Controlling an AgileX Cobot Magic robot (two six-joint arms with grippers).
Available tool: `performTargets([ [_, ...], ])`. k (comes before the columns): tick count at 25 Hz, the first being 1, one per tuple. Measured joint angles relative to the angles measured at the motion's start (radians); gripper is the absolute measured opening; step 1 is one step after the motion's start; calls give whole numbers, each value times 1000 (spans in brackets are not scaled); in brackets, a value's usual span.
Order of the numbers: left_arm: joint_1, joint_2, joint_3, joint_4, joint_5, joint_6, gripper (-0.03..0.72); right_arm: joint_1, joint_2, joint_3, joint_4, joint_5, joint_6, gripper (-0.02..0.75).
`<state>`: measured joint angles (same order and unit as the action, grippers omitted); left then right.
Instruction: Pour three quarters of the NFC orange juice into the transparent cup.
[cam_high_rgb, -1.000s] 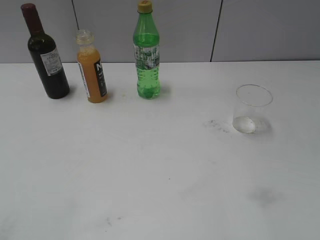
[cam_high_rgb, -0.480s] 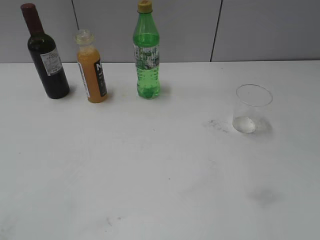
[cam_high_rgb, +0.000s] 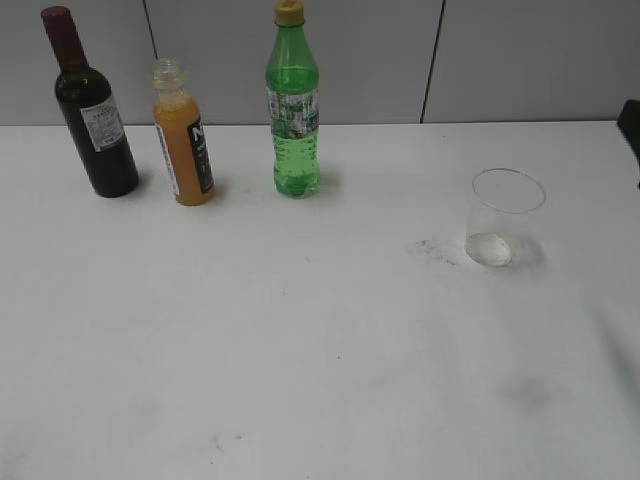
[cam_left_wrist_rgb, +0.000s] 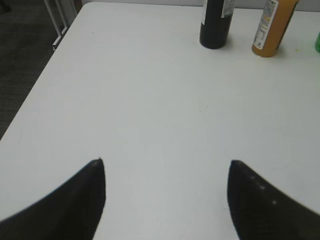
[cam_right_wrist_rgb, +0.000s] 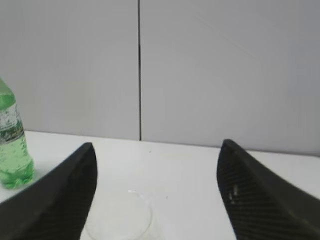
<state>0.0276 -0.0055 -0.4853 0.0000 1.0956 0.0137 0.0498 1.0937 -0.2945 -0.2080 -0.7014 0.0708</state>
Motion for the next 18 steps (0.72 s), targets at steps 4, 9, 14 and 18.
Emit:
performTargets([
  [4, 0, 0, 0, 0, 0, 0, 584, 0, 110, 40, -94, -103, 60, 573],
  [9, 0, 0, 0, 0, 0, 0, 584, 0, 256, 64, -140, -188, 68, 573],
  [14, 0, 0, 0, 0, 0, 0, 584, 0, 401, 66, -151, -320, 62, 573],
  [18, 0, 0, 0, 0, 0, 0, 584, 0, 514, 65, -153, -410, 10, 573],
])
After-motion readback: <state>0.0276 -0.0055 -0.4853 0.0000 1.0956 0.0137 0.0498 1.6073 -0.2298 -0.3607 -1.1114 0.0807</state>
